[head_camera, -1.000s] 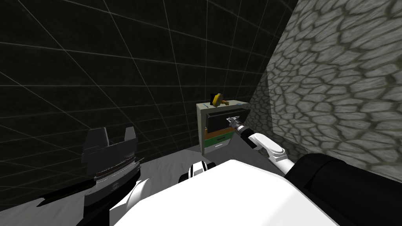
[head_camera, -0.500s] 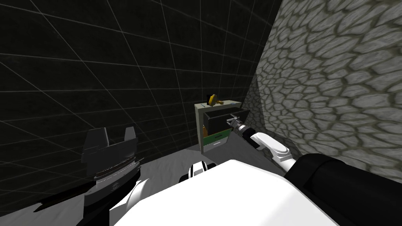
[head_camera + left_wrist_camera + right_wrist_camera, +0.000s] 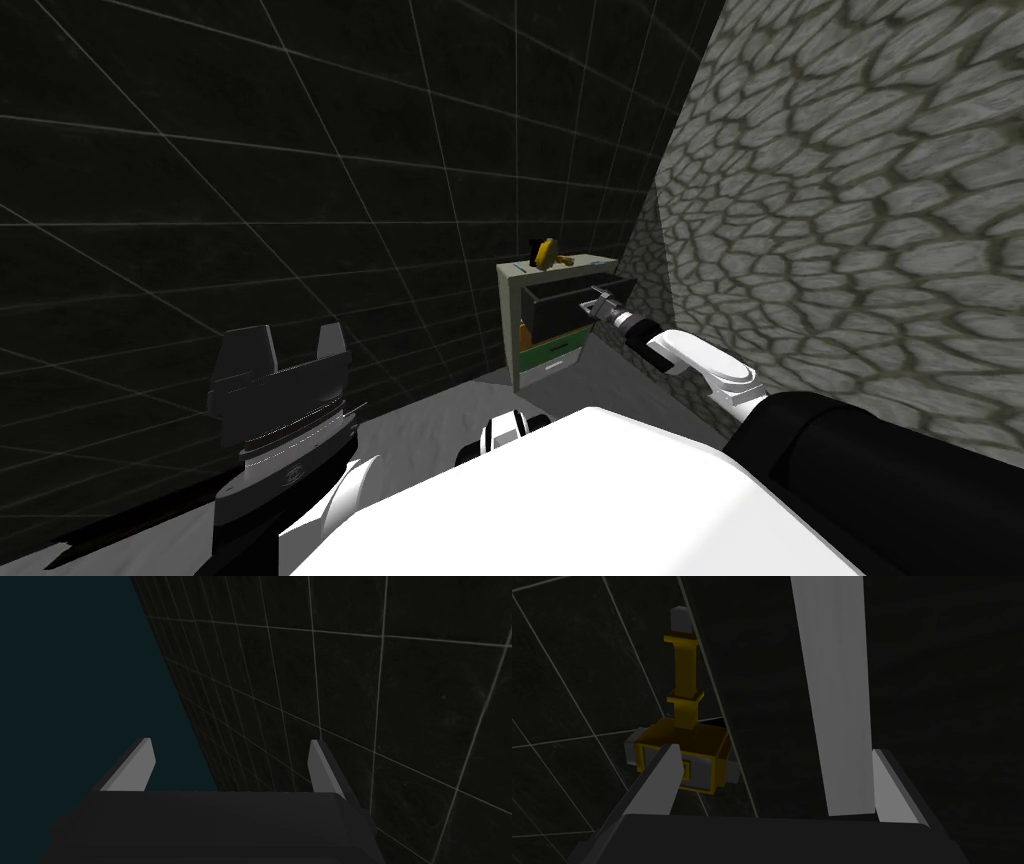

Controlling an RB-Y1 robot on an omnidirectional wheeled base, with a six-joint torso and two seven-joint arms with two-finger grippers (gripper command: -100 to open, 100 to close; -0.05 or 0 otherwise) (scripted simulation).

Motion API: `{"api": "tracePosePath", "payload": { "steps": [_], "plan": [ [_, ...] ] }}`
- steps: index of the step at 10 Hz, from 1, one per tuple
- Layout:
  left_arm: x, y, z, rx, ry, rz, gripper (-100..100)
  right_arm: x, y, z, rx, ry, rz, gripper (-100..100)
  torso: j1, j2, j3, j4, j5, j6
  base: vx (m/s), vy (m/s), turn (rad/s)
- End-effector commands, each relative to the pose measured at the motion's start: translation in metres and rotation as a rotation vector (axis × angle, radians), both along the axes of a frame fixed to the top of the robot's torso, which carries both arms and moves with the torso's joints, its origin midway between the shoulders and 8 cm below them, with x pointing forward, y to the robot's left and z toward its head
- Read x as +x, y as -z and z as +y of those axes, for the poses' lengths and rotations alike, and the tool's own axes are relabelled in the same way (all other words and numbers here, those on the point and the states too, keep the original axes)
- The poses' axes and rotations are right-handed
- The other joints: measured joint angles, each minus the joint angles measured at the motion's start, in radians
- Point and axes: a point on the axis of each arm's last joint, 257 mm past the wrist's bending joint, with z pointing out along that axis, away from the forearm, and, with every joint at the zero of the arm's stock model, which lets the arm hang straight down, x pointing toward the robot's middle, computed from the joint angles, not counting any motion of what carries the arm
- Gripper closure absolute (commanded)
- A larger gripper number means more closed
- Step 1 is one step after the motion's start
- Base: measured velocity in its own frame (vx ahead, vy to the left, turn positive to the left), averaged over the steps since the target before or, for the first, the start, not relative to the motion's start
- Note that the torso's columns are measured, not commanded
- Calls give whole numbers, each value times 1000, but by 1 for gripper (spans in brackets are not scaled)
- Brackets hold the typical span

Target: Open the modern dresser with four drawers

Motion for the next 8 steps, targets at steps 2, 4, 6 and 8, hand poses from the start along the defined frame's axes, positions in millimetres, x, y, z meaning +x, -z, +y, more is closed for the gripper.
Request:
{"api": "tracePosePath", "payload": {
  "steps": [2, 4, 6, 8],
  "plan": [
    [0, 0, 0, 0, 0, 0, 0, 0, -7, -1, 4, -13, 10, -100, 4, 3, 1, 4, 4, 1, 16, 25, -33],
    [0, 0, 0, 0, 0, 0, 0, 0, -4, -2, 7, -11, 16, 0, 3, 3, 2, 2, 2, 0, 3, 0, 0],
    [0, 0, 0, 0, 0, 0, 0, -1, -1, -3, 8, -10, 22, 0, 3, 0, 0, 1, 1, 0, 0, 0, 0],
    [0, 0, 0, 0, 0, 0, 0, -1, 0, -3, 9, -9, 25, 0, 2, -1, -1, 0, 1, 0, 0, 0, 0]
  ]
}}
